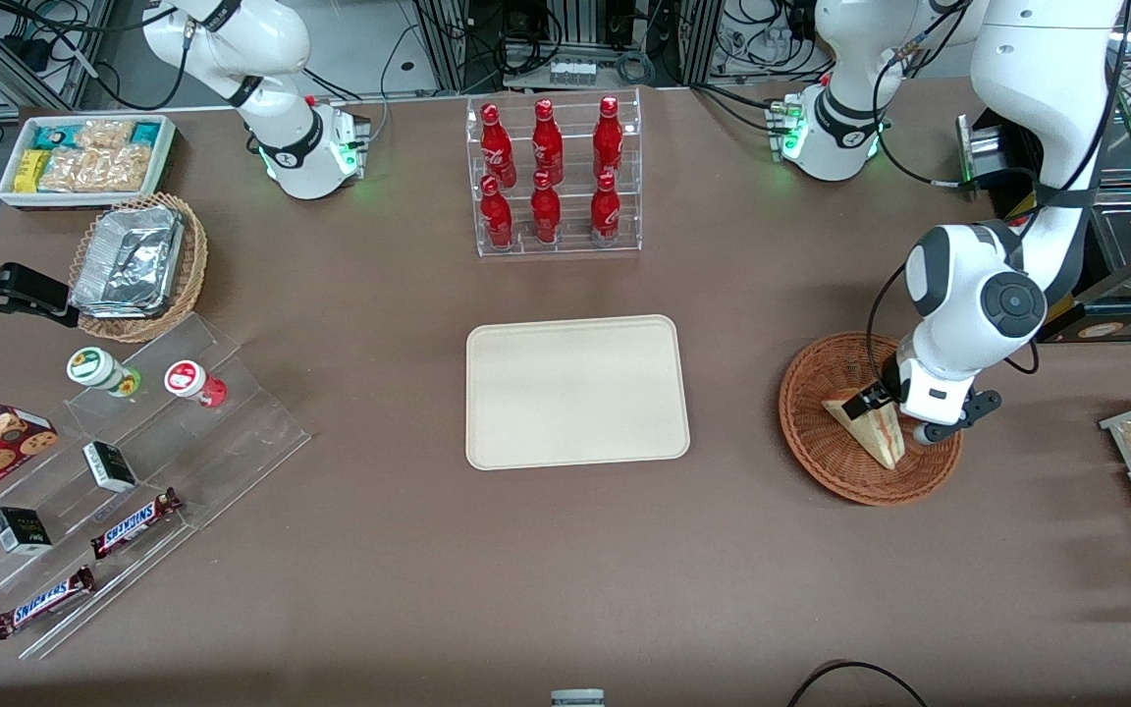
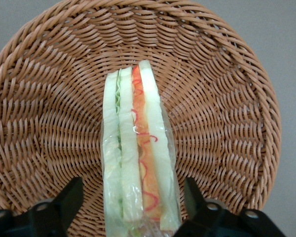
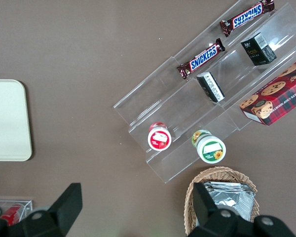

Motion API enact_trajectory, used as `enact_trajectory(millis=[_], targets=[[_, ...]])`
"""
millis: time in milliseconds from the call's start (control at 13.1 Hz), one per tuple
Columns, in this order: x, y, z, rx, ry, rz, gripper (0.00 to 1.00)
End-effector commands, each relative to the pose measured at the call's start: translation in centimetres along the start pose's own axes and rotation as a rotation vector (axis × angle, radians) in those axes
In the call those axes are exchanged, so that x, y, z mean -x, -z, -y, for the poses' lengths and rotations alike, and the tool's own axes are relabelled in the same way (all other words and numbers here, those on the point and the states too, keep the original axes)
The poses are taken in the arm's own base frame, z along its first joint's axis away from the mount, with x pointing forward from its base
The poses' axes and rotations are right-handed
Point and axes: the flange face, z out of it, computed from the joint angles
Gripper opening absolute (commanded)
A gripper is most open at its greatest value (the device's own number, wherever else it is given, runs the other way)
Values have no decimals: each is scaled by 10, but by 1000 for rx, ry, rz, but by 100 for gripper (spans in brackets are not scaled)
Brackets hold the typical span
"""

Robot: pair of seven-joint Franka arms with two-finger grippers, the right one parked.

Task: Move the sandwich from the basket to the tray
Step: 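Lower the left gripper and close it on the wrapped sandwich, then lift the sandwich and carry it over the cream tray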

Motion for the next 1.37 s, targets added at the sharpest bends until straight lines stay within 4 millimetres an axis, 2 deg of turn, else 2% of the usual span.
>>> enact_trajectory(millis=[0, 153, 229, 534, 686, 915, 992, 1144, 1297], targets=[[4, -1, 1, 1, 5, -1, 0], [3, 7, 0, -4, -4, 5, 0], [1, 18, -1, -11, -9, 10, 0], [-16, 102, -15, -41, -95, 69, 0], [-23, 145, -30, -53, -116, 91, 0], [-12, 201, -73, -48, -186, 89, 0], [-2, 219, -95, -40, -223, 77, 0], [17, 236, -130, -21, -269, 66, 0], [49, 238, -178, 11, -342, 73, 0]])
